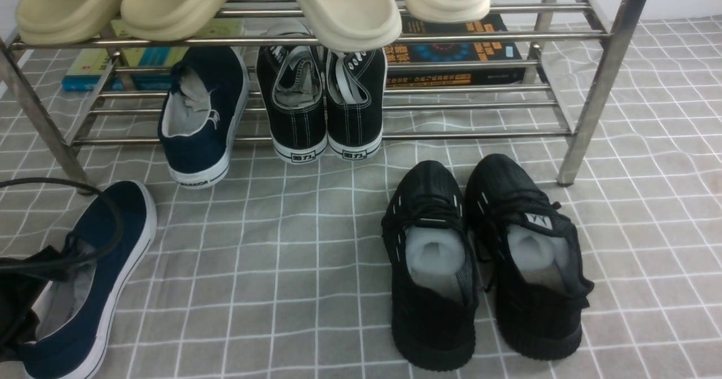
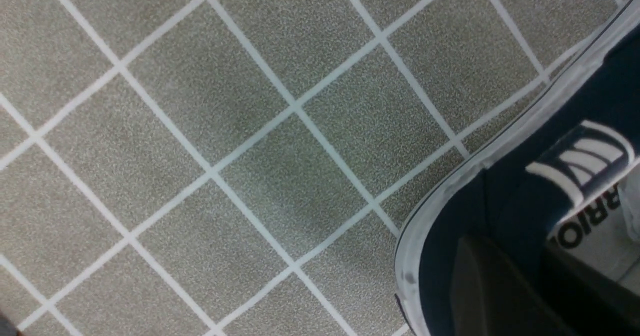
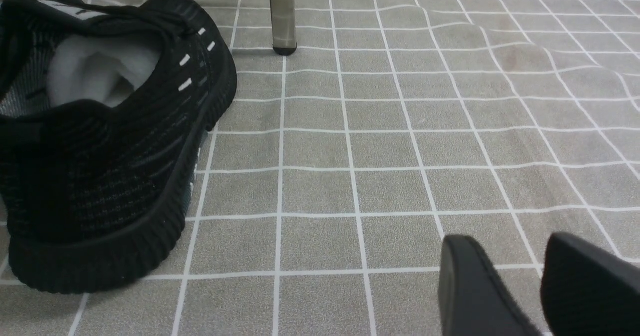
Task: Take the shoes off the shelf with your hand from the grey coffee tablecloth.
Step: 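Set the held shoe down on the floor in front of the rack with the left gripper, then grasp the leftmost shoe on the bottom shelf of the shoe rack with the left gripper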
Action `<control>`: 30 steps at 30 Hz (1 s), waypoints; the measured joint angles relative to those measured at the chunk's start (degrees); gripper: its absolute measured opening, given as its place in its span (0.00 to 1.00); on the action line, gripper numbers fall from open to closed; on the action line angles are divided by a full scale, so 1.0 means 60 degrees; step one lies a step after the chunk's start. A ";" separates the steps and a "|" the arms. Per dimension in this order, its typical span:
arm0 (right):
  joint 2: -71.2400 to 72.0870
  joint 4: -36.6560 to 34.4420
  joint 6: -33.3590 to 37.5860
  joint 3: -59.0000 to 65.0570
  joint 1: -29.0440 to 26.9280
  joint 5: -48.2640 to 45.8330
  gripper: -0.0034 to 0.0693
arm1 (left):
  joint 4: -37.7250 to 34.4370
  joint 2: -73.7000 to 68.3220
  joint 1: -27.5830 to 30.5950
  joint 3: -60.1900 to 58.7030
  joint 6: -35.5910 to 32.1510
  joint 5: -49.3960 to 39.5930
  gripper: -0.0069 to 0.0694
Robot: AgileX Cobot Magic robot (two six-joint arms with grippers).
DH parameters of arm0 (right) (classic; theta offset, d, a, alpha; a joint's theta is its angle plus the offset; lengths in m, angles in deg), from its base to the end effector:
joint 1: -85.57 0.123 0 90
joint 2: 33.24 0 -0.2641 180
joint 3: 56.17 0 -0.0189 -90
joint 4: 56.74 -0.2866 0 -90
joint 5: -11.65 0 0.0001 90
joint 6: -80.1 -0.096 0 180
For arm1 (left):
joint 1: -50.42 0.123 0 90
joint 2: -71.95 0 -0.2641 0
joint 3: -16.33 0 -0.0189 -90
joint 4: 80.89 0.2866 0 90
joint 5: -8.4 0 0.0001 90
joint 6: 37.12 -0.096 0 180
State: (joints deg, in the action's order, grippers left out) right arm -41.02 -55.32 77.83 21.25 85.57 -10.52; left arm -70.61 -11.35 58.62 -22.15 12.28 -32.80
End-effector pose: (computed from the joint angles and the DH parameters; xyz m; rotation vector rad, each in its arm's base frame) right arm 0.1139 -0.0009 0.1728 0.0221 1.8737 0.0027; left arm 0.2471 0.0470 0.1595 -1.2094 2.5430 0.0346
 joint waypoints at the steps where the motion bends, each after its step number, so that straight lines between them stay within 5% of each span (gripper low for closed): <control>1: 0.0000 0.0000 0.0000 0.0000 0.0000 0.0000 0.38 | 0.0012 0.0001 0.0000 0.0000 -0.0210 -0.0041 0.17; 8: 0.0000 0.0000 0.0000 0.0000 0.0000 0.0000 0.38 | 0.0063 0.0012 0.0000 0.0025 -0.0949 -0.0258 0.27; 18: 0.0000 0.0000 0.0000 0.0000 0.0000 0.0000 0.38 | -0.0553 0.0012 0.0000 0.3553 -0.2549 -0.2289 0.76; 25: 0.0000 0.0000 0.0000 0.0000 -0.0004 0.0000 0.38 | -0.1890 -0.0225 -0.1090 0.3838 -0.2396 -0.0725 0.79; 30: 0.0000 0.0000 0.0000 0.0000 0.0000 0.0000 0.38 | -0.2050 -0.0957 -0.2128 0.3918 -0.0920 0.1324 0.79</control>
State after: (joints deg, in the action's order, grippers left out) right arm -41.02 -55.32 77.83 21.25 85.57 -10.52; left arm -82.90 -17.09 45.85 1.35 6.76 -24.86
